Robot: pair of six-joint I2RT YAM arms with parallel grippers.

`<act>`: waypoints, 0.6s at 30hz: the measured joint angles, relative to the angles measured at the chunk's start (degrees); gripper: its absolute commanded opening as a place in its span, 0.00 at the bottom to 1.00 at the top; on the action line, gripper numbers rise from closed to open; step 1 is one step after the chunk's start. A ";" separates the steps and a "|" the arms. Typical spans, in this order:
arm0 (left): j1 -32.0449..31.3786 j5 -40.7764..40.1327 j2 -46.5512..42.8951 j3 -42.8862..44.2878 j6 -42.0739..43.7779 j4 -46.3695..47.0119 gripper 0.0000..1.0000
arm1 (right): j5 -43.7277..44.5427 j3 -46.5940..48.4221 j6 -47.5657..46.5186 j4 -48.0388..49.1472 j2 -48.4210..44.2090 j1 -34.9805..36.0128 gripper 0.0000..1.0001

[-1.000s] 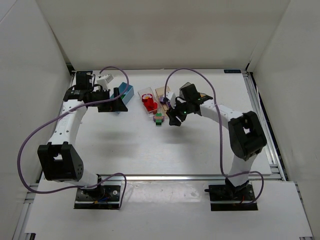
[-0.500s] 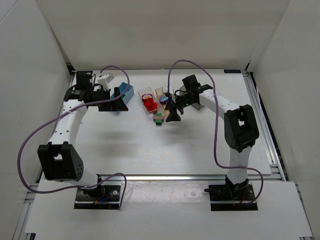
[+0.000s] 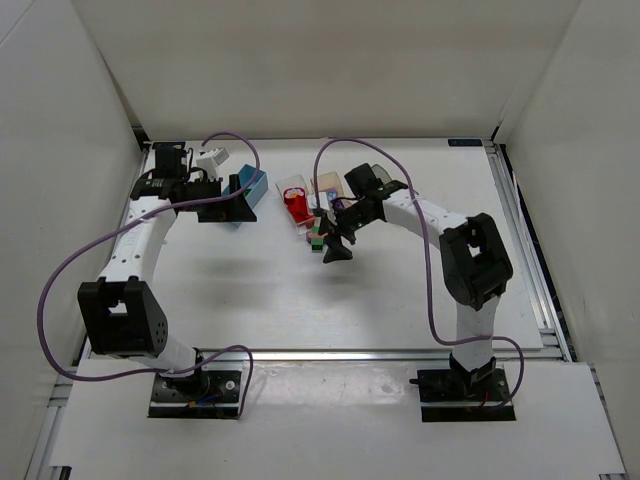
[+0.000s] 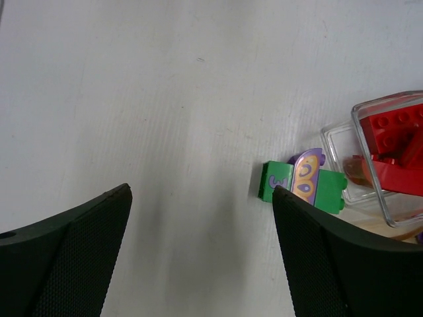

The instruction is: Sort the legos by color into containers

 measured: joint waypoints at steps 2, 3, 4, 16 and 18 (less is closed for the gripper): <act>0.00 -0.02 0.00 0.00 0.00 0.07 0.99 | 1.31 0.00 0.63 1.16 0.07 0.31 0.90; 0.00 -0.07 0.00 0.00 0.00 0.09 0.99 | 2.10 0.02 1.09 1.77 0.20 0.37 0.91; 0.00 -0.13 0.00 0.00 0.00 0.09 0.99 | 2.69 0.02 1.57 2.43 0.39 0.42 0.91; 0.00 -1.14 1.44 0.02 0.02 0.22 0.99 | 7.69 3.17 4.92 5.09 7.30 0.66 0.97; 0.00 -1.33 1.51 0.02 0.02 0.22 1.00 | 8.04 3.76 5.38 5.57 7.72 0.68 0.99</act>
